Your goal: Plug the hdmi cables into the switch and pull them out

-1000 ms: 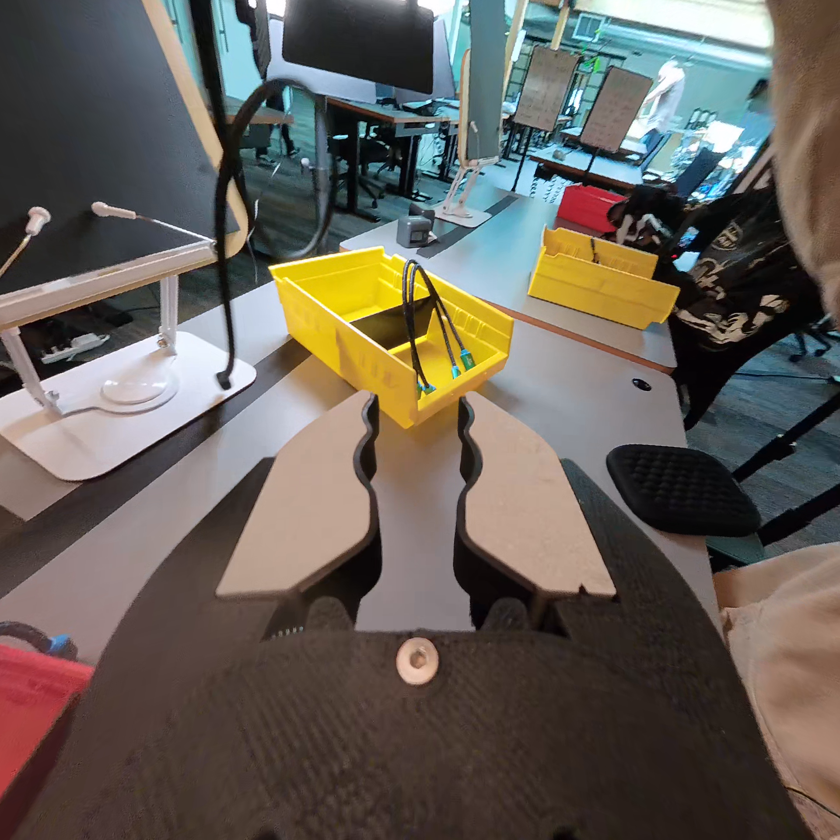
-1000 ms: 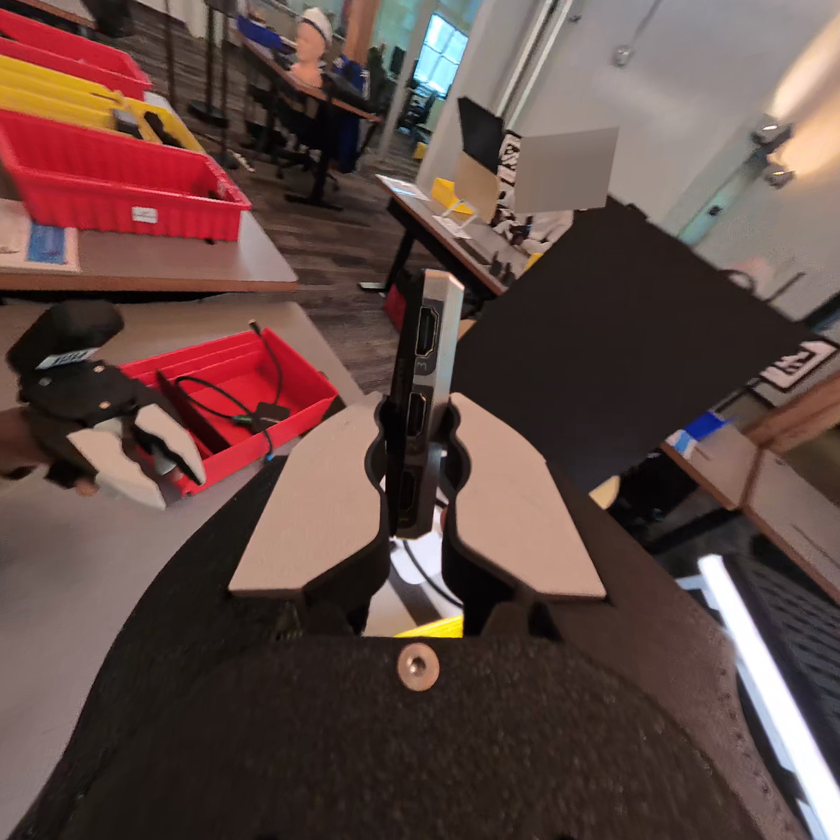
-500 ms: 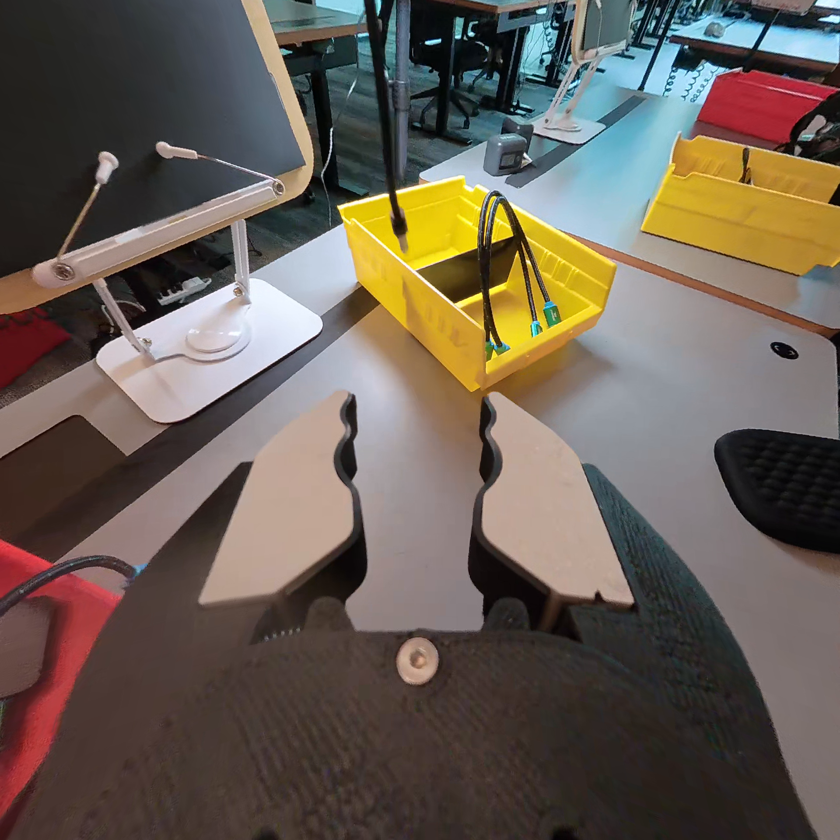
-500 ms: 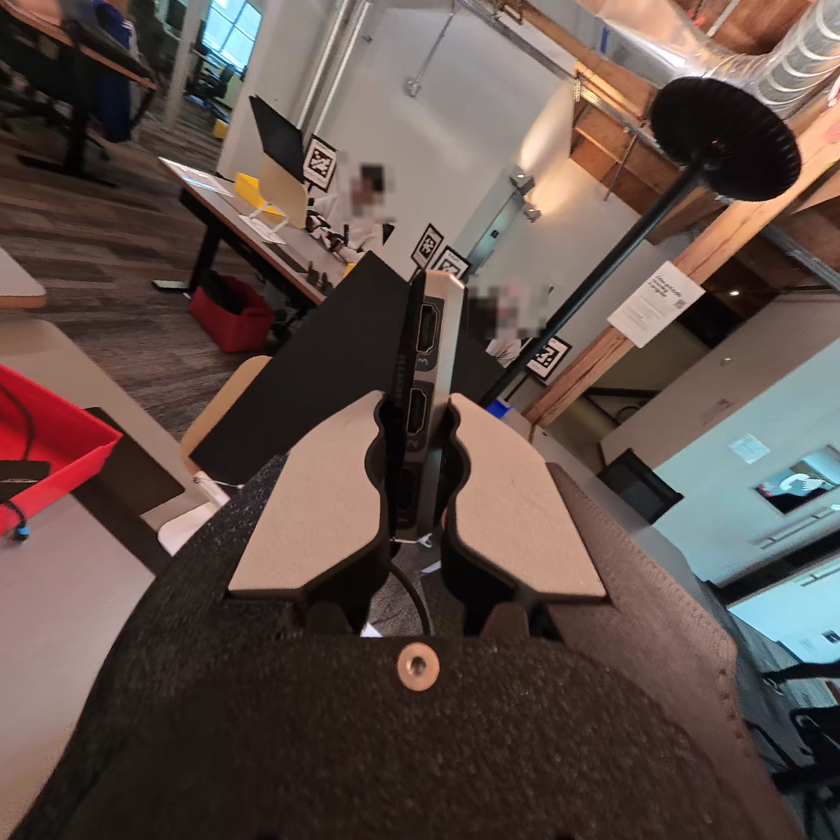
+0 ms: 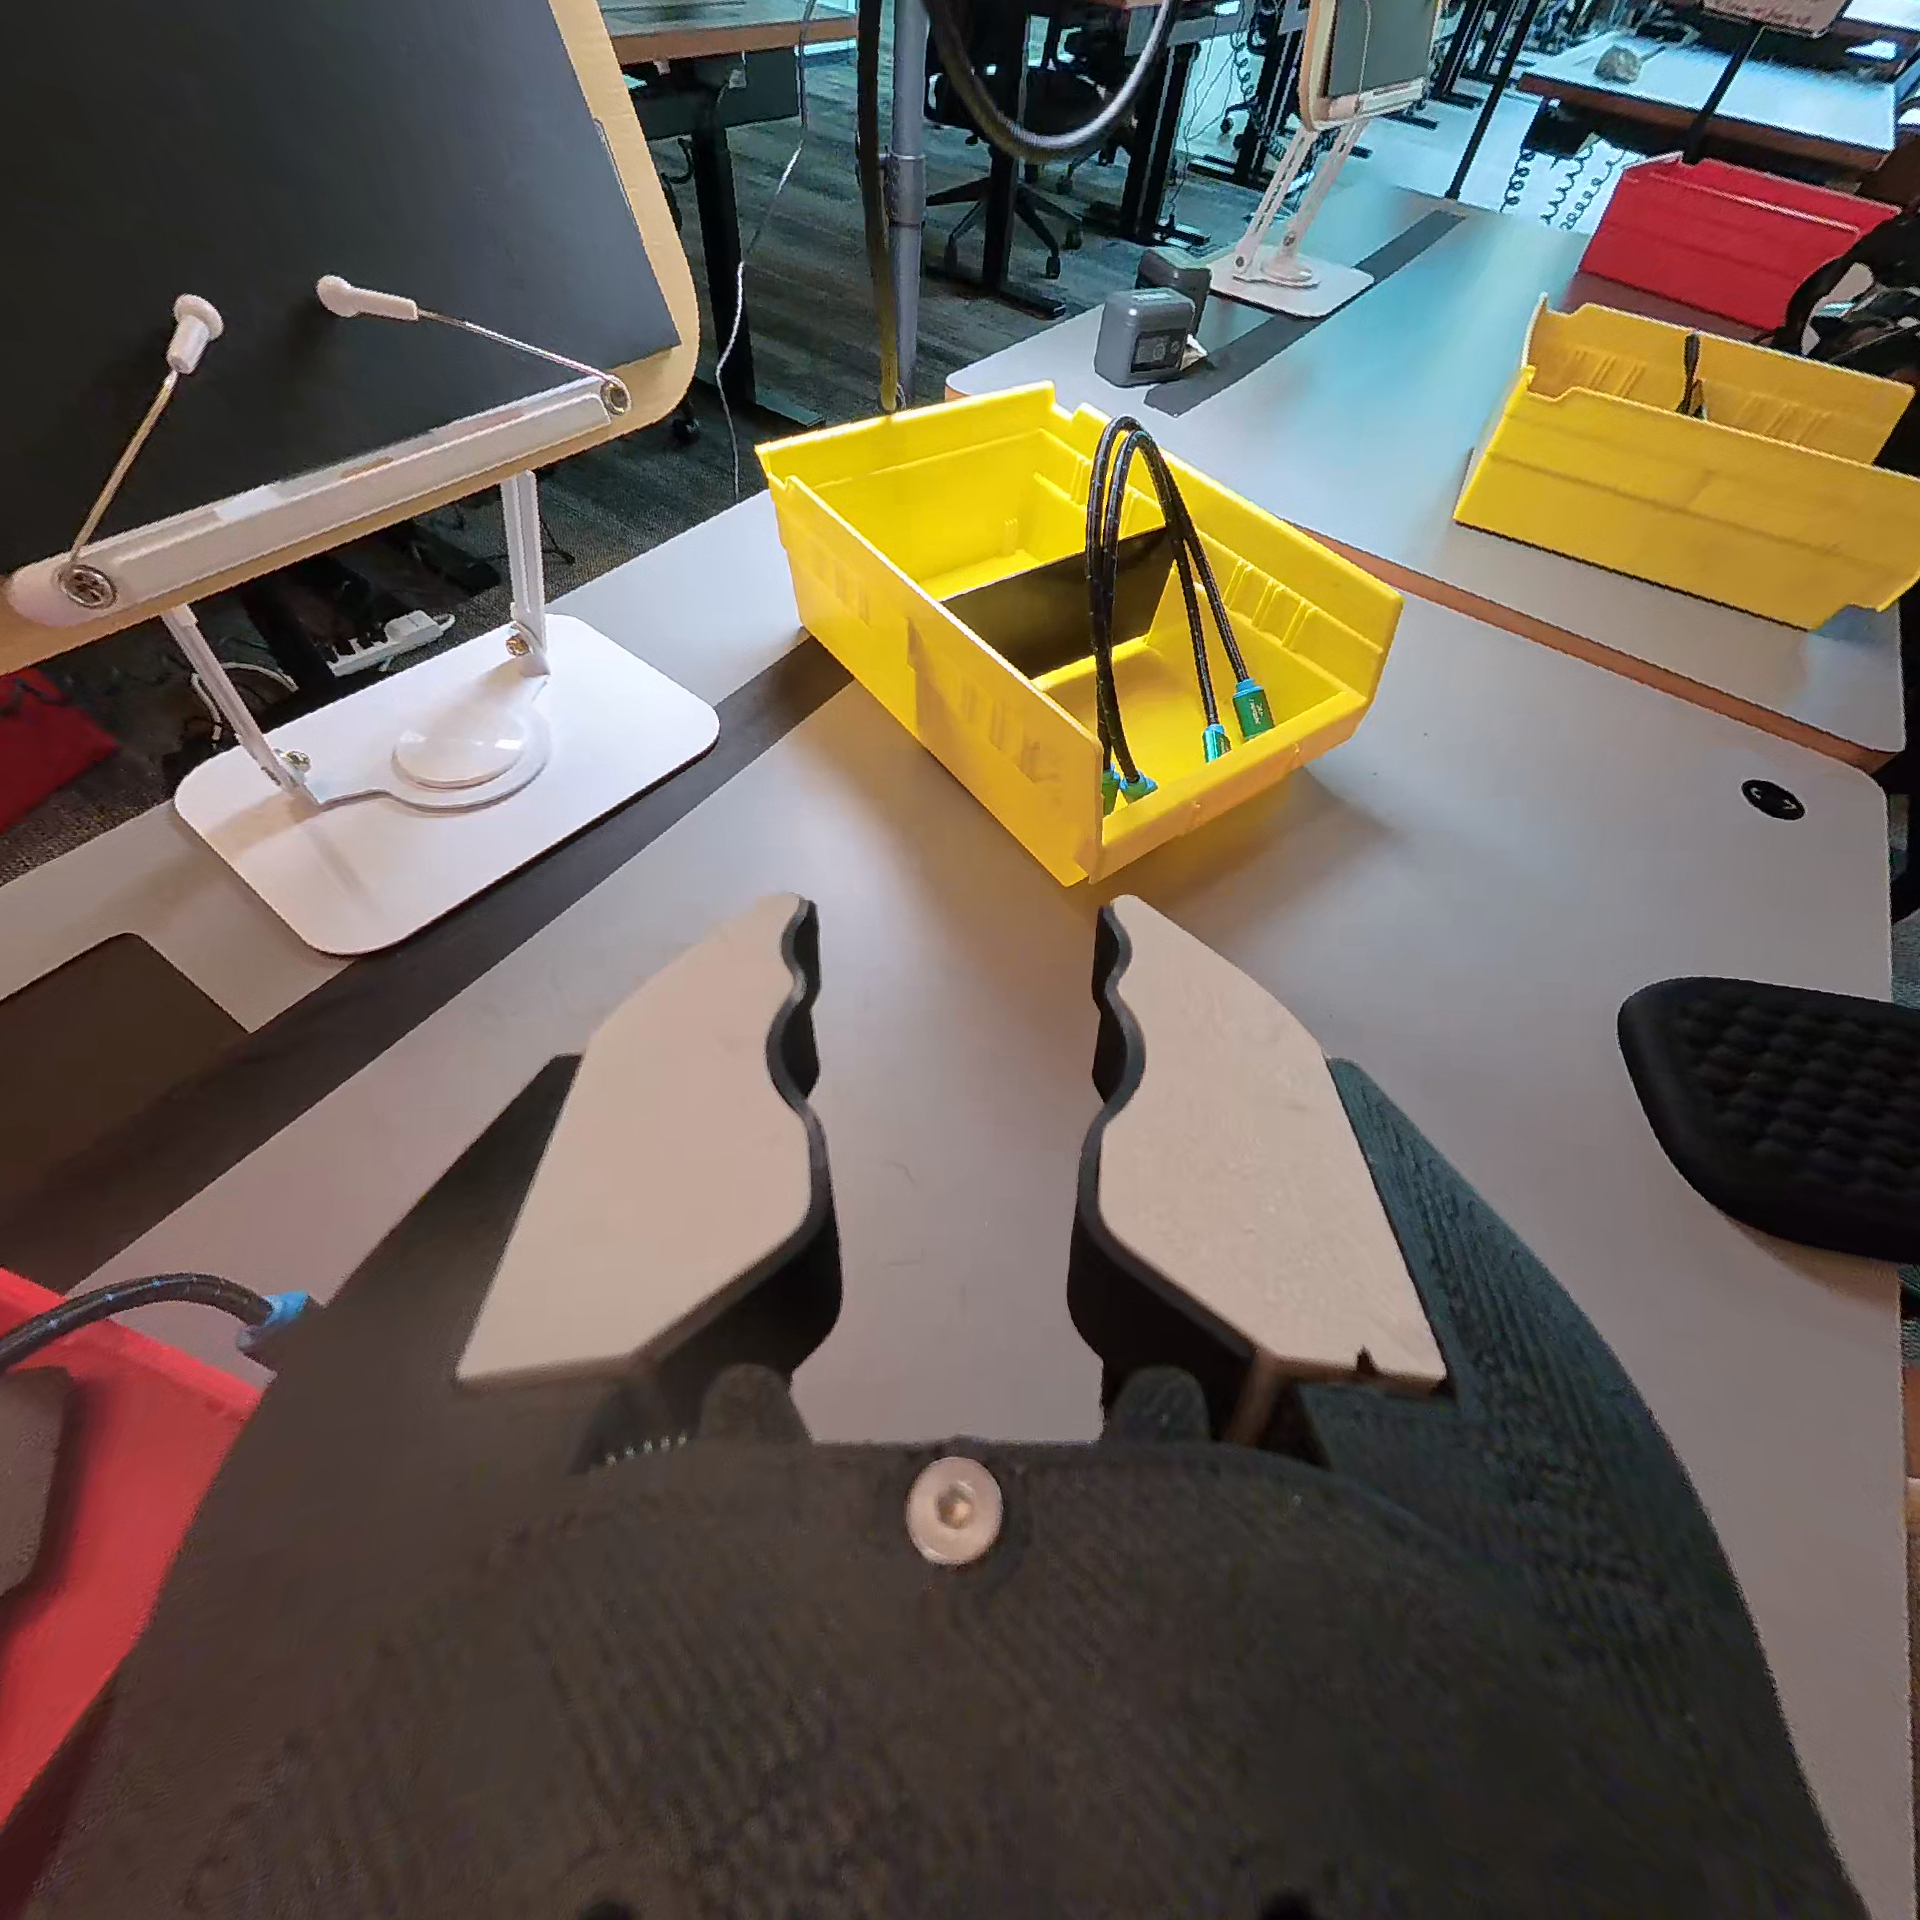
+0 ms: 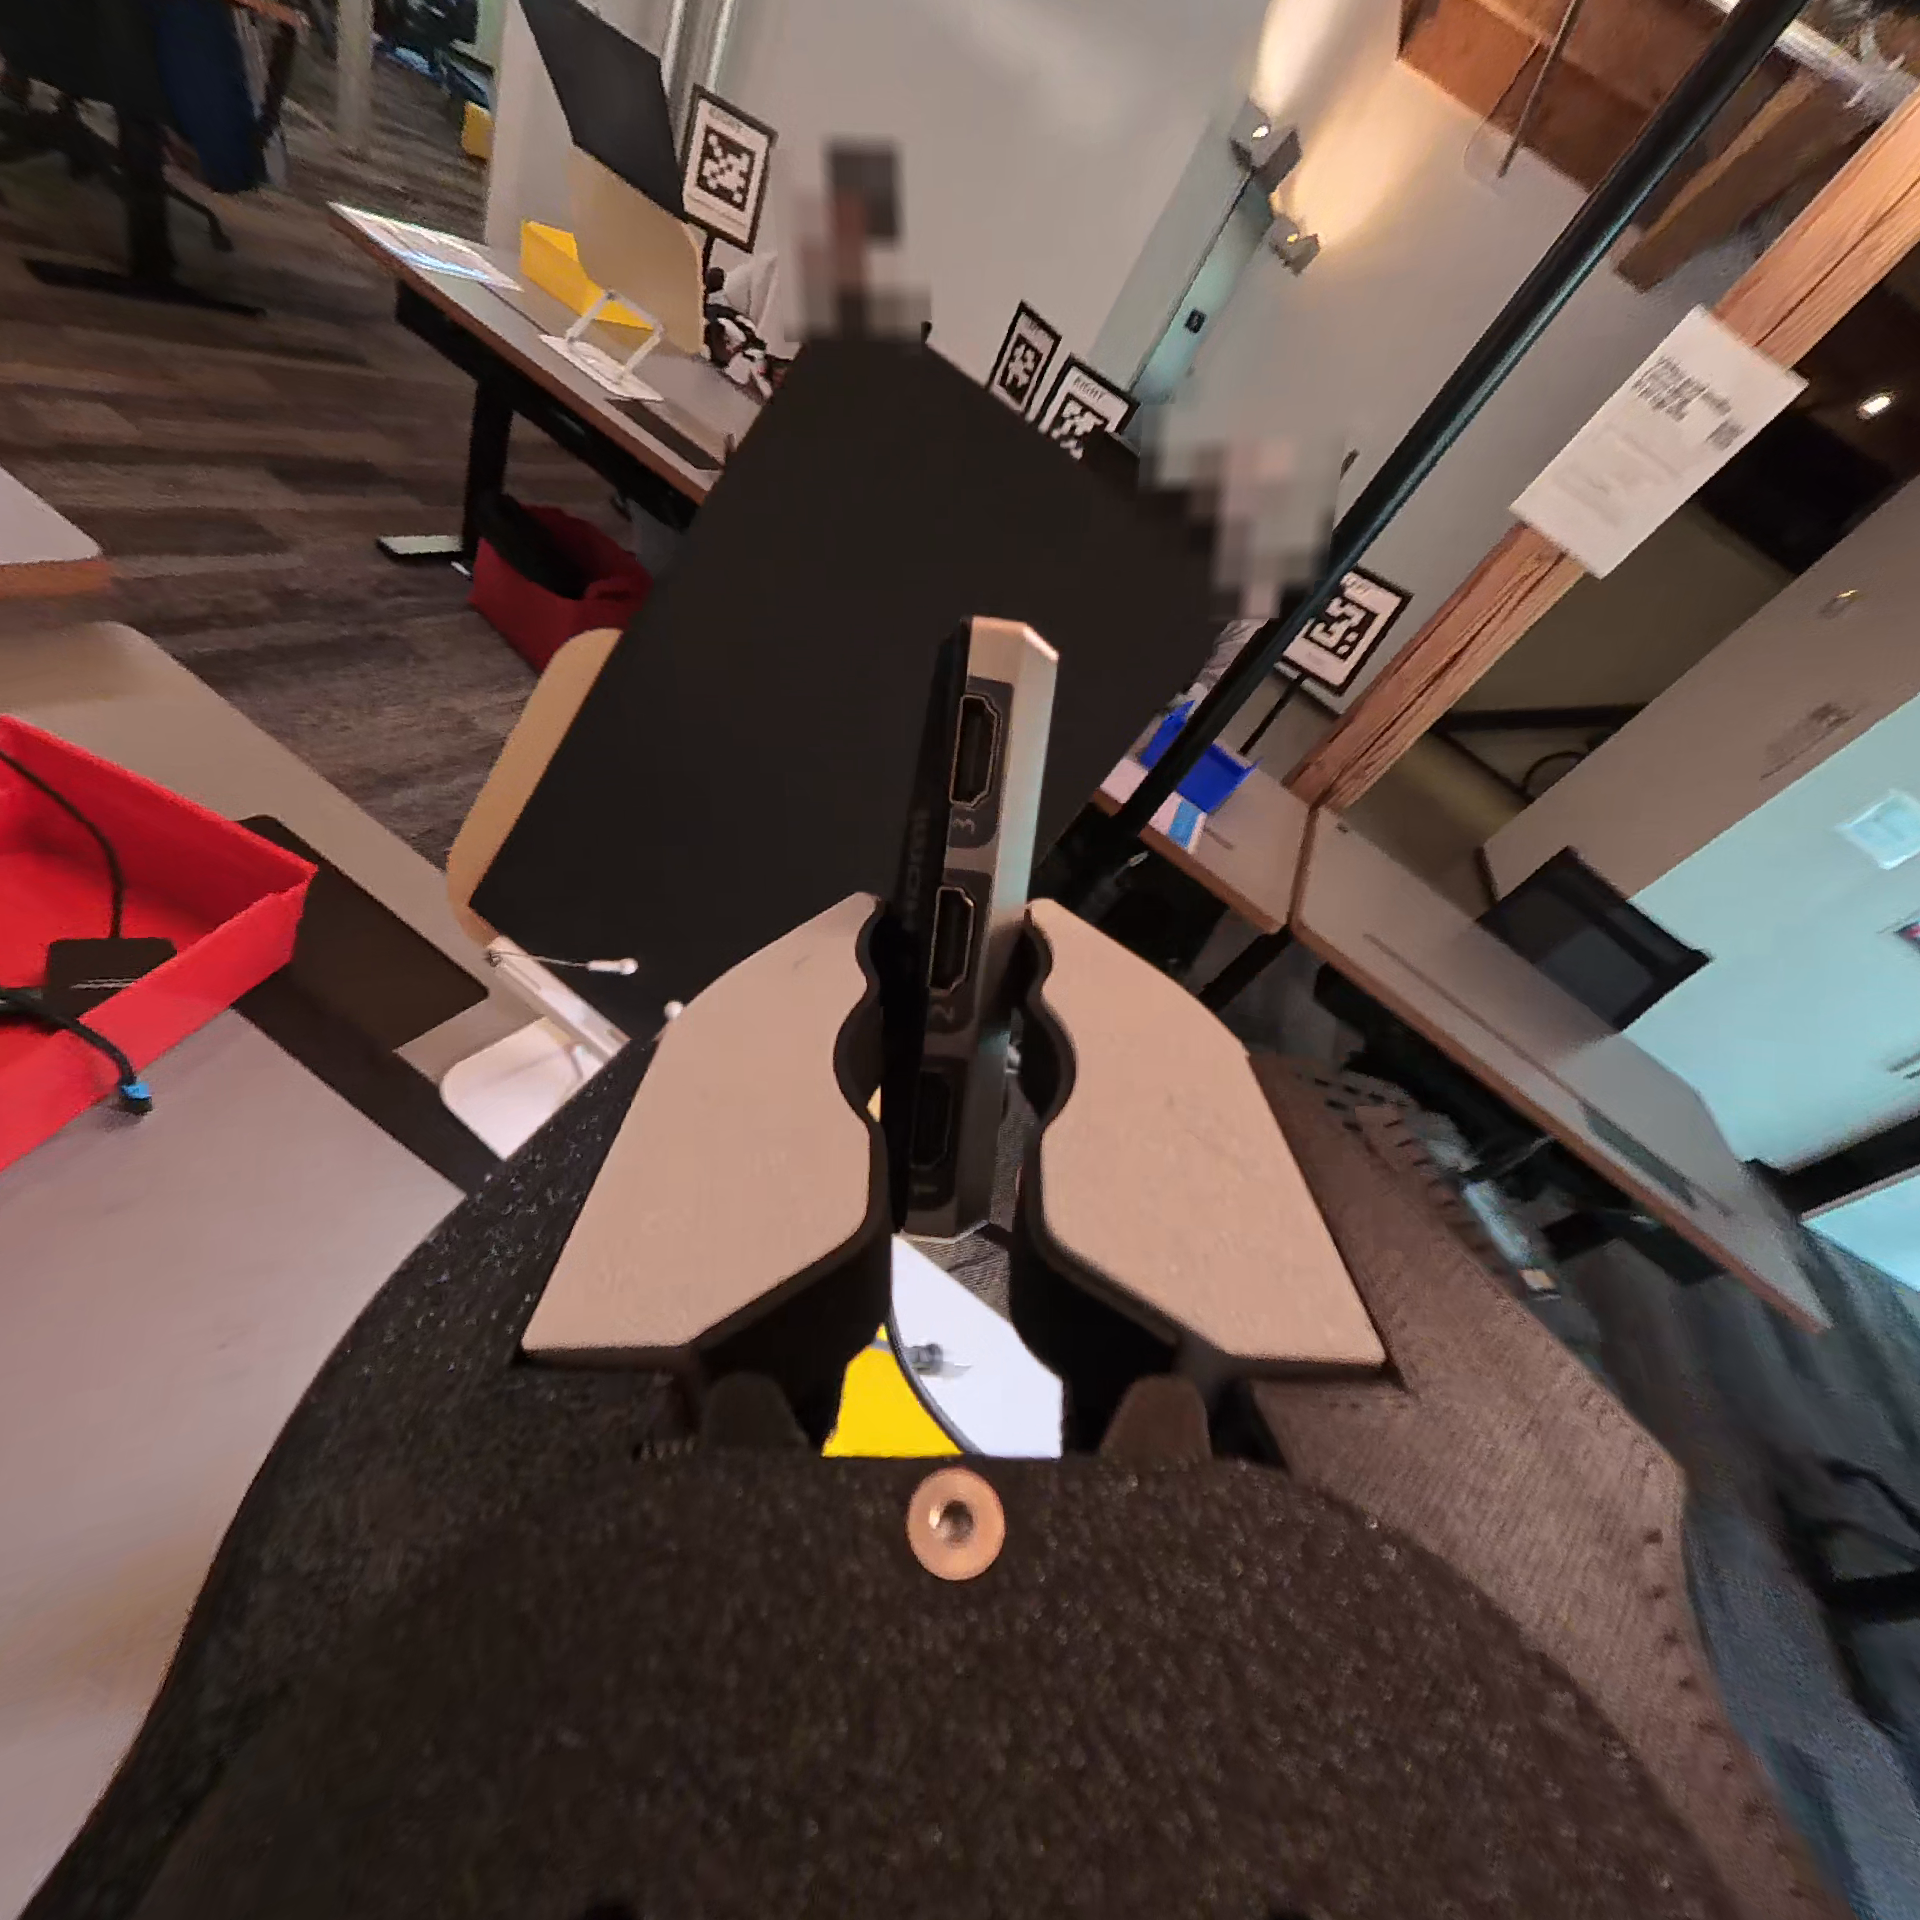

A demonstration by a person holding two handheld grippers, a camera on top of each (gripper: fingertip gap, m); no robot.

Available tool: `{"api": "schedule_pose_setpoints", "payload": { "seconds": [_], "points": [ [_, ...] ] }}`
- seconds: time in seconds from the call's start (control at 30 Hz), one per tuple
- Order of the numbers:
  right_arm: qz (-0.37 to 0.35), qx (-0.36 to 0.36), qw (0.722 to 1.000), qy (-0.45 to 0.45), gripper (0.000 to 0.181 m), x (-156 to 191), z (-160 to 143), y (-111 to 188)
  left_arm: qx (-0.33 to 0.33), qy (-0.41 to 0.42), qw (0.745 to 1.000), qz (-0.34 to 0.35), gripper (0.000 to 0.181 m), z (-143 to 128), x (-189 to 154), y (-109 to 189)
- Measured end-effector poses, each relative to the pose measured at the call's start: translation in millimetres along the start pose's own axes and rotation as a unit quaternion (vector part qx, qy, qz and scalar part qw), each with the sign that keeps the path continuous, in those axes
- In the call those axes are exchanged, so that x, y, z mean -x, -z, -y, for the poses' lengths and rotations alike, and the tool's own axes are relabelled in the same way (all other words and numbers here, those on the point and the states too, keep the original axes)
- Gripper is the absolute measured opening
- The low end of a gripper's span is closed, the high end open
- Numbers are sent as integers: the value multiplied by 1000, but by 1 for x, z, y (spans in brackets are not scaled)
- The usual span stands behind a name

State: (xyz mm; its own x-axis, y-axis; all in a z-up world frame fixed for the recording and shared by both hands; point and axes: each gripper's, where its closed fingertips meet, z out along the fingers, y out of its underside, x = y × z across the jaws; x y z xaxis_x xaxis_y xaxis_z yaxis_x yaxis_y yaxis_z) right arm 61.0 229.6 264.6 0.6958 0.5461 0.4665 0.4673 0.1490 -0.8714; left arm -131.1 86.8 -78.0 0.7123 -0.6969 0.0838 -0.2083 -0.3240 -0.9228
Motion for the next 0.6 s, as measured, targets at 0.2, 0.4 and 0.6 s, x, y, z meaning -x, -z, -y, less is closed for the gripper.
{"api": "schedule_pose_setpoints", "payload": {
  "seconds": [0.2, 0.4, 0.6],
  "points": [
    [41, -44, 996, -71, 22, -2, -9, 7, 11, 5, 1000, -2, 51, -7, 3, -7],
    [18, -87, 994, -58, 22, -22, 27, 39, 29, 14, 999, -9, 51, -17, 3, -19],
    [1, -90, 994, -63, 22, -34, 28, 56, 31, 6, 999, -12, 51, -16, -3, -21]
  ]
}}
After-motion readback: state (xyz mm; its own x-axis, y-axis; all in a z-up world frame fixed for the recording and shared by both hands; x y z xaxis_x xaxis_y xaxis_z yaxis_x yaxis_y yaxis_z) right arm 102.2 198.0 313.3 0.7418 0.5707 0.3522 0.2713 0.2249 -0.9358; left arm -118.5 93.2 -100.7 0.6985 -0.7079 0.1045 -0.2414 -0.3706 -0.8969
